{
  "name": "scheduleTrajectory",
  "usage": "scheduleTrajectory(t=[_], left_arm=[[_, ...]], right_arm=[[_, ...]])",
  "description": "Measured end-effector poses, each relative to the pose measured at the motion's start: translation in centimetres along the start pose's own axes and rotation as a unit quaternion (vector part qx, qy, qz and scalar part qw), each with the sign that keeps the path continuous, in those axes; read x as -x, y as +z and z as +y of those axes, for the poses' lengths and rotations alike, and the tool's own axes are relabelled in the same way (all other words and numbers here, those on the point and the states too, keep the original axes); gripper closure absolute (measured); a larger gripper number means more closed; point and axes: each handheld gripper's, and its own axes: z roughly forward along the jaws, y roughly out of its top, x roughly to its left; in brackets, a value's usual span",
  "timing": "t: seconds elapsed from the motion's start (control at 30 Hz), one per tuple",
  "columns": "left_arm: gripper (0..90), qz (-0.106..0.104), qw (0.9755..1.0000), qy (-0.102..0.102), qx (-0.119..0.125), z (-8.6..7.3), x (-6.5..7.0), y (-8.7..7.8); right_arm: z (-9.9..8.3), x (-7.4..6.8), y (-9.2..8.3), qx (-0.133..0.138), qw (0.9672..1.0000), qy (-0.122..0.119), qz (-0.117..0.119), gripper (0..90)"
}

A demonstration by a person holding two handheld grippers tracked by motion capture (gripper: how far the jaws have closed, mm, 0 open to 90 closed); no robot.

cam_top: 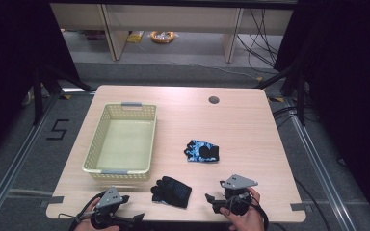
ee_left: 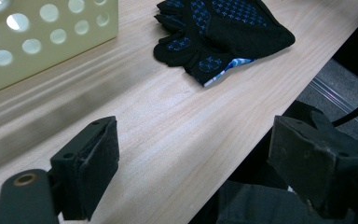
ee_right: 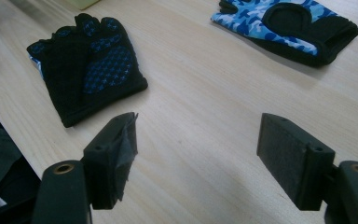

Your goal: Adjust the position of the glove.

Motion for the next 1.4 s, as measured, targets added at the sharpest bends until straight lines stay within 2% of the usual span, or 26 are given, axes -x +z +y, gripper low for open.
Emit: scheduleTrajectory(t=[0.03,0.2,0.27,0.3,0.37,0.47,0.5,0.57,0.6,0.63,0.67,0.7,0.77,0.8,0.83,0.9,0.93,0.97,1.1,1.17,1.2,1.27,1.3,1.33,1.37,1.4], left_arm=[[15.5,0.000,1.0000,0.000,0.000,0.0,0.0,0.0],[15.5,0.000,1.0000,0.002,-0.001,0.0,0.0,0.0],[15.5,0.000,1.0000,0.001,-0.002,0.0,0.0,0.0],[15.5,0.001,0.9999,0.008,-0.007,0.0,0.0,0.0],[15.5,0.002,1.0000,0.005,-0.004,0.0,0.0,0.0],[15.5,0.004,1.0000,0.006,0.003,0.1,0.1,0.0],[15.5,0.000,1.0000,0.007,-0.004,0.2,0.0,-0.1],[15.5,0.004,1.0000,0.006,0.005,0.3,0.1,0.1],[15.5,0.003,0.9999,-0.004,0.012,0.3,0.2,0.2],[15.5,-0.004,1.0000,-0.006,0.002,0.5,0.3,0.2],[15.5,0.007,0.9999,0.010,0.007,0.6,0.3,0.4],[15.5,-0.001,1.0000,-0.003,0.009,0.7,0.5,0.5],[15.6,-0.009,0.9999,0.006,0.006,0.9,0.5,0.5],[15.5,-0.008,0.9999,-0.001,0.008,1.0,0.7,0.9],[15.5,-0.009,0.9998,0.003,0.015,1.1,0.7,1.2],[15.6,-0.009,1.0000,0.004,0.000,1.5,0.7,1.5],[15.6,-0.007,0.9999,0.013,0.007,1.7,0.8,1.9],[15.7,-0.007,0.9999,0.004,0.007,1.9,0.9,2.0],[18.7,-0.017,0.9996,0.021,0.006,2.9,1.2,2.7],[20.2,-0.011,0.9995,0.027,0.007,3.4,1.3,3.1],[20.8,-0.018,0.9995,0.022,0.017,3.7,1.5,3.3],[23.0,-0.022,0.9990,0.035,0.018,4.2,1.5,3.6],[24.1,-0.021,0.9989,0.041,0.010,4.4,1.6,3.7],[24.9,-0.022,0.9991,0.034,0.012,4.5,1.8,4.0],[25.6,-0.020,0.9984,0.053,0.004,4.6,1.7,4.2],[26.2,-0.021,0.9989,0.041,0.005,4.6,2.1,4.6]], right_arm=[[0.0,0.2,0.1,0.007,0.9999,-0.012,-0.003,30.5],[0.0,0.2,0.0,0.014,0.9997,-0.021,-0.004,33.9],[0.1,0.0,-0.2,0.010,0.9999,-0.014,-0.001,35.6],[0.2,0.2,-0.1,0.020,0.9993,-0.032,-0.004,35.8],[0.1,0.0,-0.2,0.014,0.9997,-0.019,-0.006,36.1],[0.2,0.2,-0.2,0.019,0.9994,-0.029,-0.009,36.4],[0.3,0.2,-0.2,0.021,0.9994,-0.027,-0.007,36.8],[0.3,0.1,-0.2,0.022,0.9994,-0.026,-0.005,37.7],[0.4,0.0,-0.2,0.022,0.9994,-0.028,-0.005,38.1],[0.5,0.0,-0.1,0.024,0.9992,-0.031,-0.003,38.6],[0.6,-0.1,-0.1,0.024,0.9993,-0.029,-0.004,39.5],[0.7,-0.3,-0.1,0.025,0.9991,-0.035,-0.003,40.3],[0.8,-0.4,0.0,0.024,0.9992,-0.032,0.000,40.7],[1.2,-0.5,0.2,0.028,0.9987,-0.043,0.000,42.8],[1.4,-0.7,0.3,0.027,0.9988,-0.041,0.000,42.8],[1.8,-0.9,0.7,0.029,0.9984,-0.048,0.002,44.1],[1.9,-1.1,0.9,0.026,0.9985,-0.047,0.006,45.1],[2.2,-1.3,1.1,0.022,0.9985,-0.048,0.015,46.0],[2.8,-1.9,1.9,0.020,0.9976,-0.063,0.018,49.8],[3.2,-2.1,2.4,0.011,0.9973,-0.070,0.023,51.3],[3.3,-2.2,2.7,0.012,0.9972,-0.072,0.019,51.8],[3.7,-2.3,3.2,0.005,0.9958,-0.087,0.025,53.5],[3.8,-2.5,3.5,0.003,0.9963,-0.081,0.028,54.0],[4.0,-2.6,3.7,0.002,0.9958,-0.087,0.031,54.4],[4.1,-2.7,3.8,0.000,0.9957,-0.088,0.029,55.3],[4.2,-2.8,4.1,-0.006,0.9957,-0.087,0.032,56.2]])
